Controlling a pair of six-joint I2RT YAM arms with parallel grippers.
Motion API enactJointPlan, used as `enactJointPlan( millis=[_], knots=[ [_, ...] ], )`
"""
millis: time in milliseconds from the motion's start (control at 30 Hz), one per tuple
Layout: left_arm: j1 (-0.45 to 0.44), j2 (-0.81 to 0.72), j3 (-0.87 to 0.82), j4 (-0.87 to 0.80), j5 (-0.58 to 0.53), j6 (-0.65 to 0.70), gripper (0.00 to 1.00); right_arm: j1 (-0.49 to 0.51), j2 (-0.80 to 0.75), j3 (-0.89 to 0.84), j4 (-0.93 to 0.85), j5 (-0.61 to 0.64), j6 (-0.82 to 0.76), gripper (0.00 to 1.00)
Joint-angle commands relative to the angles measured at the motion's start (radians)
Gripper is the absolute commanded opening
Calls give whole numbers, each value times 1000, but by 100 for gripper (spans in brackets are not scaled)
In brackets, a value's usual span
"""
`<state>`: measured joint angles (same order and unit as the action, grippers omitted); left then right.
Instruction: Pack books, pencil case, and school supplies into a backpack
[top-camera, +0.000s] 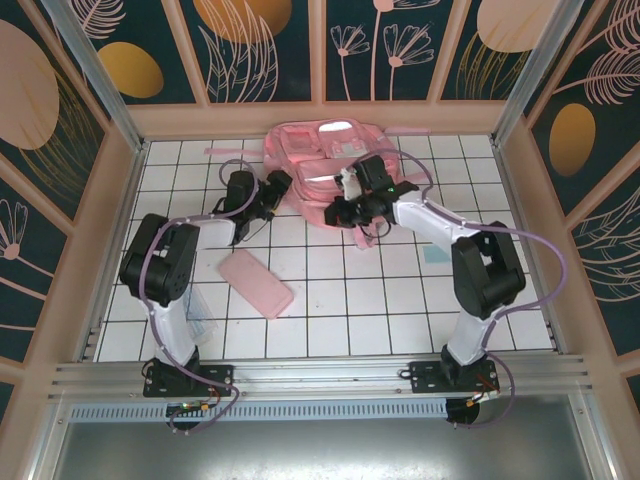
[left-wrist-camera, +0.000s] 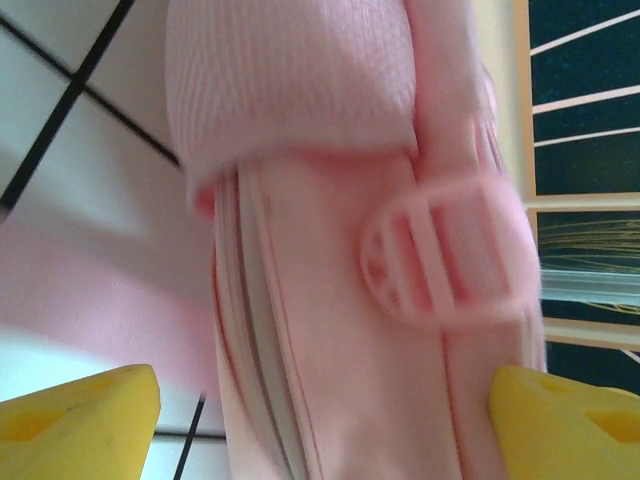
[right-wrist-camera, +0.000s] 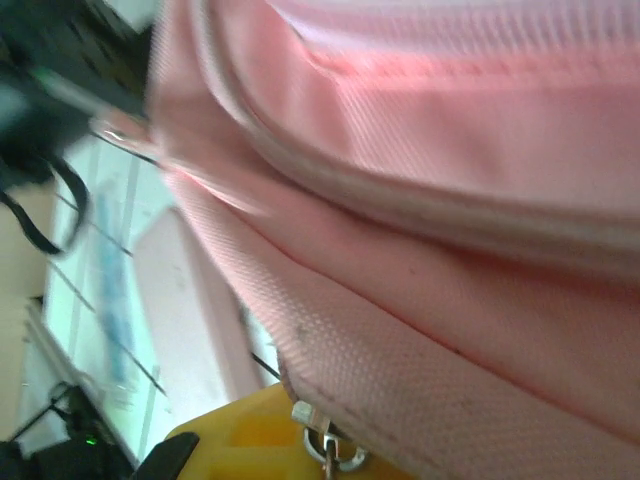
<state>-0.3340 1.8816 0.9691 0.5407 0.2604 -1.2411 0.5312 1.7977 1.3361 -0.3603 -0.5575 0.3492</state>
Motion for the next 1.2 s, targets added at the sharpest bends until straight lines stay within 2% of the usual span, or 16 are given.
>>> enactJointPlan(
  millis=[0,100,233,433,500,533,600,667,800,933,1067,1167],
  knots=[
    [-29,-148,-129,57,59,-49,86,24,43,111,118,-119,34,0],
    [-49,-264,-262,142,44,-154,86,49,92,151,118,-151,36,0],
    [-105,-338,-325,152,-30,-204,87,82,131,171,140,-178,48,0],
    [-120,-222,-262,192,-42,-209,84,130,115,162,156,-245,58,0],
    [-120,-177,-229,207,-49,-196,77,147,96,145,133,-247,50,0],
    [-120,-151,-212,208,-63,-182,71,152,80,127,124,-248,47,0],
    [-116,-116,-186,197,-87,-158,54,161,50,80,108,-243,45,0],
    [-111,-101,-174,192,-103,-137,32,164,11,16,96,-228,47,0],
    [-90,-109,-171,166,-107,-100,0,152,-38,-84,27,-165,10,0],
    [-67,-160,-176,104,-104,-42,0,84,-45,-131,-88,-8,-65,0],
    [-50,-231,-168,-4,-87,28,0,-17,-39,-104,-180,170,-141,0],
    [-41,-261,-167,-57,-84,60,0,-78,-42,-69,-222,240,-174,0]
  ],
)
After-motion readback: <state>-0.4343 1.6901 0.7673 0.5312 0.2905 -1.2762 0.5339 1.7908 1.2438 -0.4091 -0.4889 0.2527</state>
